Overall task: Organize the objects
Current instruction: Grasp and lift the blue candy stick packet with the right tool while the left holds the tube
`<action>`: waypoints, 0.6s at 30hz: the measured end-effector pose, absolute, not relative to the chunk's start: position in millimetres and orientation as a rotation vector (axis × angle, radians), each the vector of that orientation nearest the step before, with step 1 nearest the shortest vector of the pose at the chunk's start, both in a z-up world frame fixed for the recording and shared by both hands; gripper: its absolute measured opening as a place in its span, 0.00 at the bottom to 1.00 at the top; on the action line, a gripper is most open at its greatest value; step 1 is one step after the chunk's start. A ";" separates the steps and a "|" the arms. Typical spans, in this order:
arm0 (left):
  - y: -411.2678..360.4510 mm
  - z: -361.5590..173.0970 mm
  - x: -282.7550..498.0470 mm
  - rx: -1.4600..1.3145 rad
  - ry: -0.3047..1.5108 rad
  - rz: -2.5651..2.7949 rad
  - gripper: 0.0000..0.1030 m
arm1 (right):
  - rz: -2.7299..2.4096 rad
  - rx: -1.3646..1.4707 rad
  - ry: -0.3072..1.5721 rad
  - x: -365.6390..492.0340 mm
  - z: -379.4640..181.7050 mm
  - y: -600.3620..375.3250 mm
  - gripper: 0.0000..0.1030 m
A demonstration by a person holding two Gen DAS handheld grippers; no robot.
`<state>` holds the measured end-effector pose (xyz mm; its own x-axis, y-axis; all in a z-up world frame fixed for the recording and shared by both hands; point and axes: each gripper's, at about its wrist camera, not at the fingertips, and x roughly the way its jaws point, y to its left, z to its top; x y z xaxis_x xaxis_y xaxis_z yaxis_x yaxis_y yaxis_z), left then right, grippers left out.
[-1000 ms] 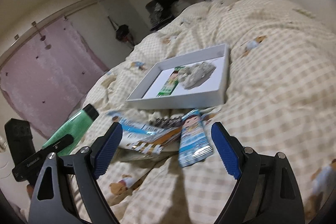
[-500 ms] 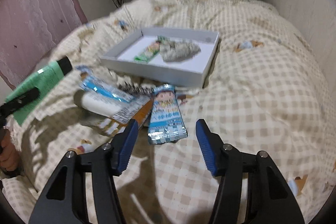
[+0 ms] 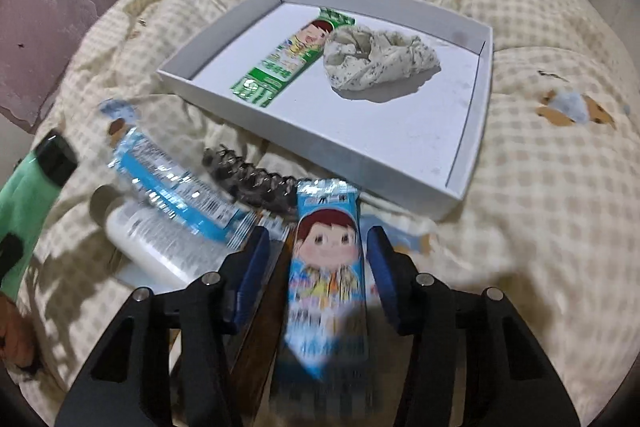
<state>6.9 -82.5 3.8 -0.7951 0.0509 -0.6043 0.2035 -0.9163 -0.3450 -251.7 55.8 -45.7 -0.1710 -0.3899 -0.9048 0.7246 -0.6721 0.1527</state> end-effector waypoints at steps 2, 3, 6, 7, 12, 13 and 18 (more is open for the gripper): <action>-82.3 2.6 5.7 0.984 0.615 -2.833 0.15 | -1.898 1.390 0.394 -257.5 -52.1 50.9 0.49; -82.2 2.3 5.4 0.988 0.614 -2.832 0.15 | -1.889 1.412 0.379 -259.9 -54.2 49.9 0.43; -82.0 2.6 5.3 0.981 0.613 -2.832 0.15 | -1.901 1.427 0.396 -260.1 -54.0 49.9 0.29; -82.3 2.4 5.5 0.980 0.614 -2.832 0.15 | -1.905 1.413 0.394 -258.1 -50.8 51.8 0.29; -82.0 2.0 5.2 0.984 0.615 -2.833 0.15 | -1.905 1.302 0.237 -236.1 -12.8 75.7 0.28; -81.7 2.1 5.2 0.984 0.613 -2.833 0.15 | -1.898 1.262 0.197 -226.7 -1.3 82.5 0.28; -80.6 1.8 4.8 0.988 0.606 -2.834 0.15 | -1.773 1.151 0.046 -181.9 18.6 98.8 0.28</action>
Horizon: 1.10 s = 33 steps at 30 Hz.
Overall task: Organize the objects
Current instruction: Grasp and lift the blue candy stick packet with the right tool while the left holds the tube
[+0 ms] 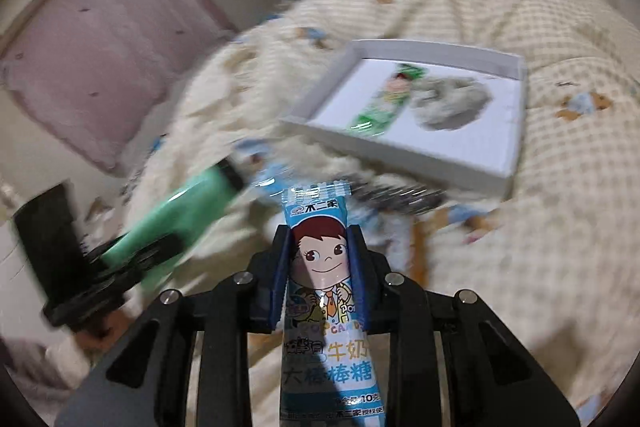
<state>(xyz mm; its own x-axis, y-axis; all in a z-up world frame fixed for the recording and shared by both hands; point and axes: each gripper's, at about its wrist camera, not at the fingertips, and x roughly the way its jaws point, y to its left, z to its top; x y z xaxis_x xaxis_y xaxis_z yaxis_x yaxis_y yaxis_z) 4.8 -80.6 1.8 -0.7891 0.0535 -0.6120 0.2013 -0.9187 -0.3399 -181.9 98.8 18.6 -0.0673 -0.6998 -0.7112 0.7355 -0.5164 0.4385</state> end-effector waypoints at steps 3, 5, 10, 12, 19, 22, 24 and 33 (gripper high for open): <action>-79.6 1.8 4.1 0.991 0.602 -2.830 0.15 | -1.728 1.106 0.201 -147.7 11.6 85.5 0.28; -78.7 2.2 3.7 0.994 0.594 -2.827 0.15 | -1.709 1.116 0.328 -135.1 -1.2 75.1 0.28; -77.6 1.6 2.1 1.005 0.588 -2.825 0.15 | -1.714 1.149 0.516 -131.2 -23.8 60.6 0.32; -78.1 0.9 1.7 1.009 0.595 -2.823 0.15 | -1.703 1.163 0.546 -129.7 -28.6 58.4 0.32; -78.5 -0.2 1.2 1.010 0.598 -2.822 0.15 | -1.648 1.186 0.628 -123.9 -34.4 46.3 0.41; -78.7 -0.1 1.4 1.010 0.597 -2.822 0.15 | -1.619 1.183 0.722 -118.0 -37.7 34.5 0.43; -78.4 -0.3 1.1 1.011 0.598 -2.821 0.15 | -1.606 1.196 0.759 -117.8 -40.9 26.8 0.43; -78.0 0.1 1.3 1.015 0.598 -2.821 0.15 | -1.568 1.347 0.634 -147.8 -46.1 27.3 0.43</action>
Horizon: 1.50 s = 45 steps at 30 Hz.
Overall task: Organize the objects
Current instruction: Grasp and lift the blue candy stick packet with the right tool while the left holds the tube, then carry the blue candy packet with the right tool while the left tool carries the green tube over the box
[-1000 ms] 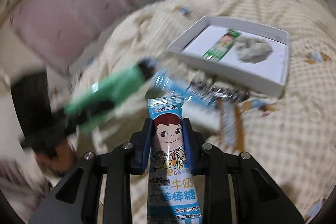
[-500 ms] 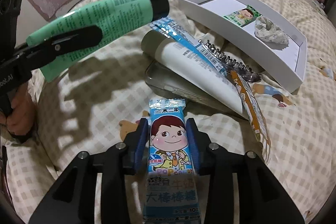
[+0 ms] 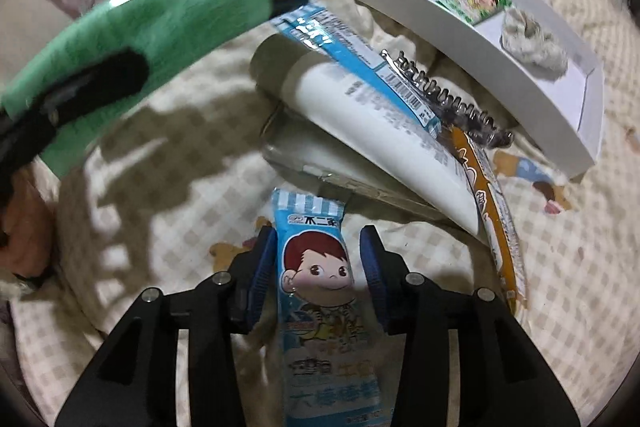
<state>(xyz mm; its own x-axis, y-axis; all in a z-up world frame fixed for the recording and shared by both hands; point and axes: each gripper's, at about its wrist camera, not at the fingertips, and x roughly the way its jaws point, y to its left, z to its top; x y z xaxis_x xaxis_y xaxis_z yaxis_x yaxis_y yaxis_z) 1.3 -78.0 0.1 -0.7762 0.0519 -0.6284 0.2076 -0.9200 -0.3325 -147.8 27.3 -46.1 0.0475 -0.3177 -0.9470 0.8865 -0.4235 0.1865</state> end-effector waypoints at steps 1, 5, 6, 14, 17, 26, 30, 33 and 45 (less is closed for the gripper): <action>-77.8 0.5 1.6 1.016 0.598 -2.822 0.15 | -1.532 1.383 0.598 -153.7 -47.7 27.8 0.43; -77.5 0.2 1.3 1.015 0.599 -2.819 0.15 | -1.449 1.478 0.552 -174.8 -59.5 23.7 0.43; -77.6 0.2 1.2 1.015 0.599 -2.819 0.15 | -1.433 1.499 0.538 -179.0 -63.6 22.4 0.43; -77.2 0.7 1.8 1.002 0.605 -2.820 0.15 | -1.454 1.359 0.364 -171.3 -31.4 34.9 0.30; -77.3 0.9 2.3 0.999 0.603 -2.820 0.15 | -1.465 1.245 0.259 -160.0 -5.1 47.5 0.30; -76.7 -1.1 0.2 1.010 0.599 -2.822 0.15 | -1.769 0.809 0.194 -109.9 25.2 69.6 0.30; -76.5 -3.8 -2.7 1.025 0.603 -2.820 0.15 | -1.743 0.822 0.188 -93.6 5.4 63.5 0.30; -76.3 -3.5 -2.8 1.019 0.603 -2.821 0.15 | -1.733 0.801 0.168 -93.4 9.0 63.9 0.30; -77.3 -5.3 -5.1 1.032 0.609 -2.812 0.15 | -1.727 0.844 0.134 -99.2 2.1 66.9 0.30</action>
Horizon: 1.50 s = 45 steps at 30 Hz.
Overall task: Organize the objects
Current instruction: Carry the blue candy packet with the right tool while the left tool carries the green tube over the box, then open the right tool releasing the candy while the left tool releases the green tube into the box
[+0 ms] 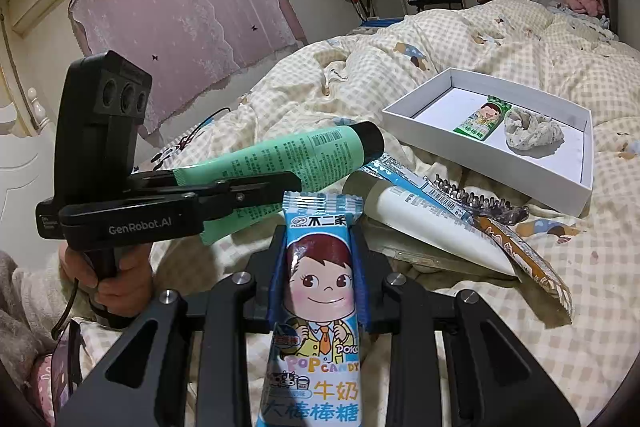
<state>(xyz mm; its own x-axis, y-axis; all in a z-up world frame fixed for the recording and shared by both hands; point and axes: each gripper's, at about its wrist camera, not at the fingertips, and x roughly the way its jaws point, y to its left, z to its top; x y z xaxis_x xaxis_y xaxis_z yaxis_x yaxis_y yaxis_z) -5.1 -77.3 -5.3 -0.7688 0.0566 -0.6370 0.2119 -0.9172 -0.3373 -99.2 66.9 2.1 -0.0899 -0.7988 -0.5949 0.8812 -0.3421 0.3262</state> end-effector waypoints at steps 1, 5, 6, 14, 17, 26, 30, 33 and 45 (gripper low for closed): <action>-77.4 -5.3 -5.2 1.031 0.609 -2.813 0.15 | -1.726 0.844 0.132 -99.5 1.8 67.0 0.30; -77.7 -6.0 -5.4 1.035 0.609 -2.811 0.15 | -1.723 0.840 0.122 -100.3 2.6 68.5 0.30; -77.8 -5.9 -5.2 1.034 0.609 -2.811 0.15 | -1.723 0.840 0.120 -100.4 2.6 68.7 0.30; -79.1 -3.3 -10.1 1.060 0.620 -2.834 0.15 | -1.732 0.829 0.062 -107.6 10.7 78.2 0.30; -90.1 4.9 -18.0 1.053 0.678 -2.882 0.15 | -1.773 0.770 0.014 -121.2 30.0 90.7 0.30; -118.5 18.8 -101.2 0.953 0.494 -2.912 0.15 | -1.902 0.629 0.021 -197.9 84.8 86.0 0.30; -115.5 14.4 -163.7 0.960 0.379 -2.898 0.15 | -1.982 0.650 0.052 -234.1 81.6 63.7 0.30; -115.5 6.5 -201.7 0.999 0.340 -2.872 0.15 | -2.031 0.713 0.033 -267.1 64.9 48.4 0.30; -133.3 -63.9 -268.0 1.111 0.417 -2.643 0.15 | -2.205 0.933 0.018 -351.0 -20.8 32.4 0.30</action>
<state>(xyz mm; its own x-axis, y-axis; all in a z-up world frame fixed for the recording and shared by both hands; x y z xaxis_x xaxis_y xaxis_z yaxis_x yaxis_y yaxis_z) -268.0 -133.3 -63.9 -0.6804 -0.1120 -0.7242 0.3294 -0.9295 -0.1658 -351.0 32.4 -20.8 -0.4704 -0.6205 -0.6275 0.6308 -0.7336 0.2526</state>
